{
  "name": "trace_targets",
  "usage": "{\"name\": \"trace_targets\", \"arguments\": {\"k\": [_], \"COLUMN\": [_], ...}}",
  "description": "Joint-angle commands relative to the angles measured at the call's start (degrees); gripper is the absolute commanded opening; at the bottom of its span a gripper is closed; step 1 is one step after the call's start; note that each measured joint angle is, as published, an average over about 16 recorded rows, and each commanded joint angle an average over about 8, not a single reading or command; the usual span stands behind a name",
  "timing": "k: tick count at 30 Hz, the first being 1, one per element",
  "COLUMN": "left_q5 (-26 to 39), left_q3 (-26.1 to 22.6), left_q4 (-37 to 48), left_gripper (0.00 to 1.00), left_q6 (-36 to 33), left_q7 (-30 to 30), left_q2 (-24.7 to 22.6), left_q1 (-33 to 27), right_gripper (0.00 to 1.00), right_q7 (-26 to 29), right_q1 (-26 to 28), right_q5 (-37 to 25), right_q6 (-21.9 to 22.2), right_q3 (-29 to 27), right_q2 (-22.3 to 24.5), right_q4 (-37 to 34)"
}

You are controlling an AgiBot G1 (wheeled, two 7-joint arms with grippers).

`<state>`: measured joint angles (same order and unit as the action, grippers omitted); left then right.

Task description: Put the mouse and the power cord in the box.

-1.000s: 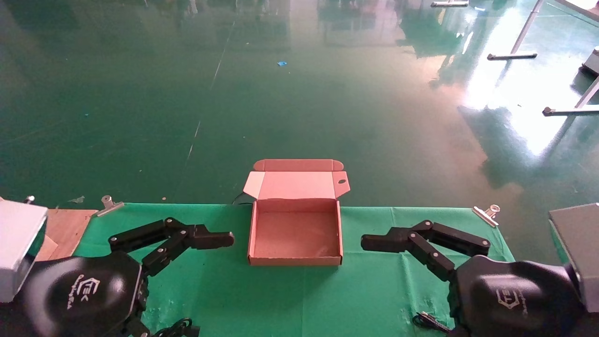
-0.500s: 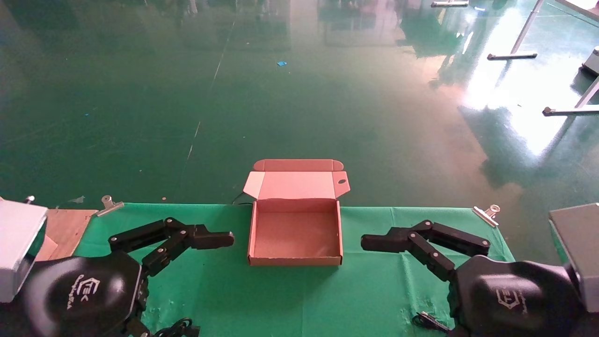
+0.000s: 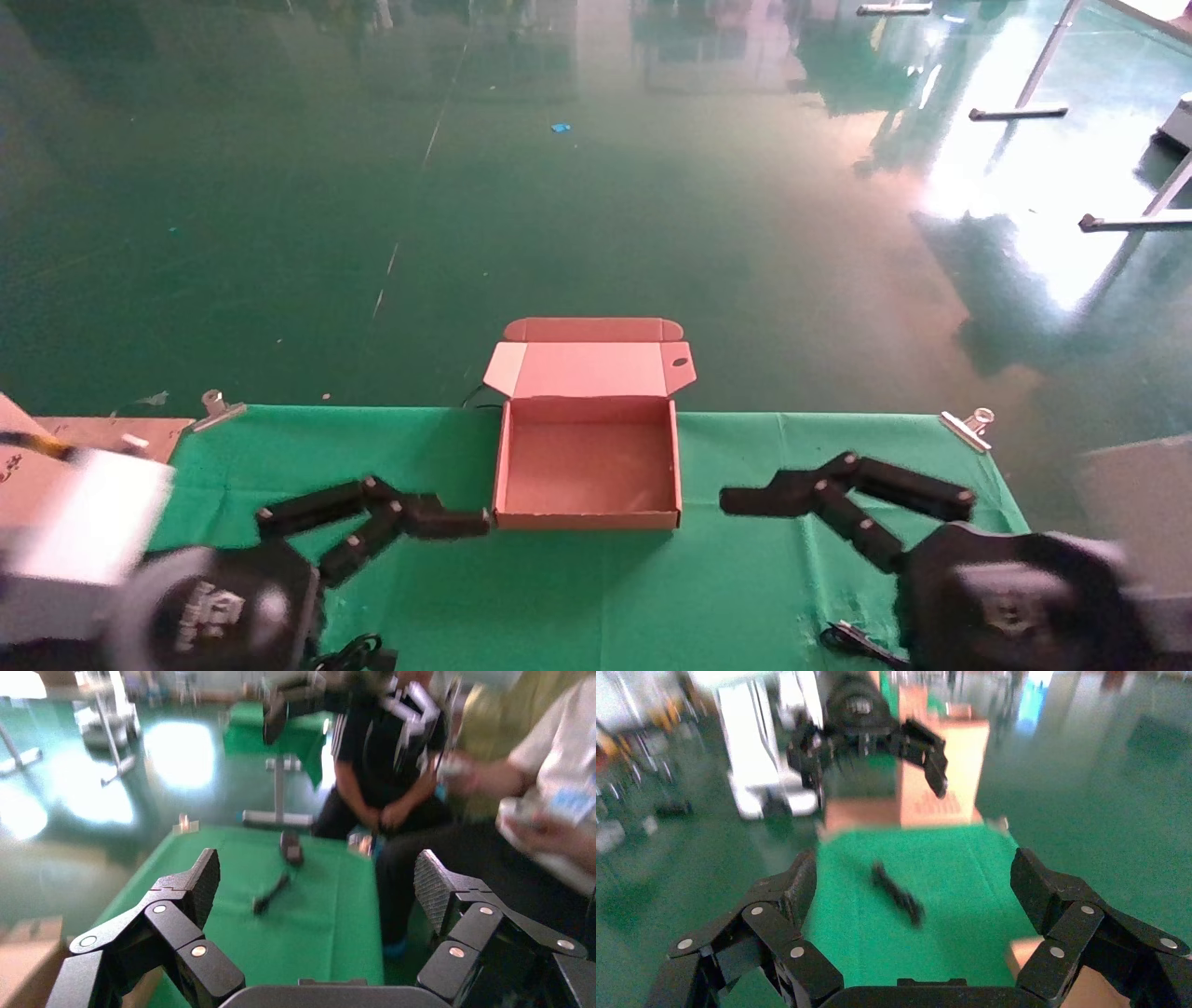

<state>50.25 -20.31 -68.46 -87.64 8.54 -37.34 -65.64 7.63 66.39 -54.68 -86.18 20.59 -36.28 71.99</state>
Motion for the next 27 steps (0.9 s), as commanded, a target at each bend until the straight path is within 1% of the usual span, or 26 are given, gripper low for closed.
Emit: {"name": "trace_targets", "arguments": {"k": [1, 3, 9, 13, 16, 19, 22, 27], "left_q5": [2.3, 6.6, 22.6, 32.5, 39.3, 45.0, 49.0, 51.6], "left_q3": [-1.2, -3.3, -11.0, -15.6, -18.7, -21.4, -23.4, -24.8], "left_q4": [1.5, 4.5, 14.8, 22.2, 26.9, 30.6, 33.7, 38.4], "left_gripper": [1.0, 1.0, 1.0, 1.0, 1.0, 1.0, 1.0, 1.0], "left_q6": [-0.7, -1.5, -1.9, -0.9, 0.3, 1.8, 3.2, 6.0], "left_q7": [-0.6, -1.8, -5.3, -7.6, -9.1, -10.0, -10.7, -12.2], "left_q2": [-0.8, -1.7, -3.7, -5.4, -7.0, -9.1, -11.2, -13.7], "left_q1": [-1.0, -3.6, -12.0, -17.1, -20.3, -22.6, -23.7, -23.8], "right_gripper": [1.0, 1.0, 1.0, 1.0, 1.0, 1.0, 1.0, 1.0], "right_q7": [-1.0, -2.3, -5.5, -7.0, -8.4, -9.7, -11.0, -13.8], "right_q1": [1.4, 4.1, 12.3, 16.6, 18.7, 19.6, 19.7, 18.9], "right_q5": [-4.0, -10.1, -29.5, -40.8, -48.1, -53.6, -57.5, -59.6], "right_q6": [-0.1, -0.5, -0.7, 0.6, 2.4, 4.5, 6.8, 10.0], "right_q3": [1.3, 3.8, 11.7, 16.5, 19.5, 21.9, 23.7, 24.9], "right_q2": [-0.1, -1.4, -6.4, -10.0, -12.5, -14.8, -16.7, -18.8], "right_q4": [-0.2, -1.7, -7.2, -11.3, -14.5, -18.0, -21.8, -28.1]}}
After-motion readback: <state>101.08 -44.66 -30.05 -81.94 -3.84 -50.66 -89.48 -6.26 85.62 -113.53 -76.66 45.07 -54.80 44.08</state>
